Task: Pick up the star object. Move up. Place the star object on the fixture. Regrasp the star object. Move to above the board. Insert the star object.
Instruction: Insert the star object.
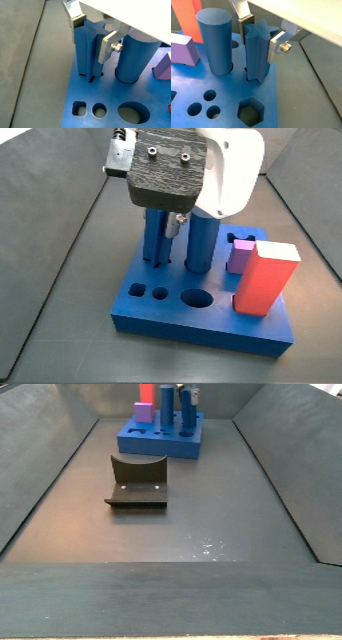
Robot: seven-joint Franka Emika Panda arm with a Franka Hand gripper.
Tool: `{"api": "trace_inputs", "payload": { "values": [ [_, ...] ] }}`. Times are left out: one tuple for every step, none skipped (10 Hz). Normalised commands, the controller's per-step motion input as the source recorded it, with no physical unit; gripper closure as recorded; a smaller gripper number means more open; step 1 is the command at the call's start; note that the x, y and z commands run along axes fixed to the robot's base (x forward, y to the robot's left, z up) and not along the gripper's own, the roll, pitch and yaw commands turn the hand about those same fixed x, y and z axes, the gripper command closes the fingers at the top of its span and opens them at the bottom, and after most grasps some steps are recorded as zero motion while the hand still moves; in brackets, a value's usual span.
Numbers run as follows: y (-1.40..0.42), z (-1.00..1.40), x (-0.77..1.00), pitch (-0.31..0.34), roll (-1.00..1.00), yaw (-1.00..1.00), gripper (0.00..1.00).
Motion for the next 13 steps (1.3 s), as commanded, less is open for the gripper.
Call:
{"api": "trace_inputs", "payload": {
  "values": [
    [0.00, -0.79, -0.16, 0.000, -0.19, 0.00, 1.00],
    [0.00, -0.75, -0.21, 0.000, -0.21, -0.07, 1.00],
    [0.00, -0.74, -0.23, 0.000, -0.22, -0.13, 1.00],
    [-0.04, -0.67, -0.17, -0.024, -0.23, -0.12, 1.00],
    [0.00, -0.49, -0.11, -0.089, -0.30, -0.04, 1.00],
    [0.00, -0.09, 0.00, -0.053, -0.11, 0.00, 1.00],
    [-0.03, 0.00, -0.25, -0.081, 0.00, -0.09, 1.00],
    [-0.03, -0.16, -0.23, -0.500, -0.19, -0.05, 1.00],
    [0.00, -0.17, -0.09, -0.500, -0.16, 0.00, 1.00],
    [-0.02, -0.40, -0.05, -0.420, 0.00, 0.21, 1.00],
    [0.00, -0.43, -0.03, -0.389, -0.04, 0.09, 1.00],
    [-0.10, -0.41, -0.05, -0.324, 0.06, 0.05, 1.00],
    [-0.21, -0.38, 0.00, -0.139, 0.30, 0.11, 1.00]
  ]
}}
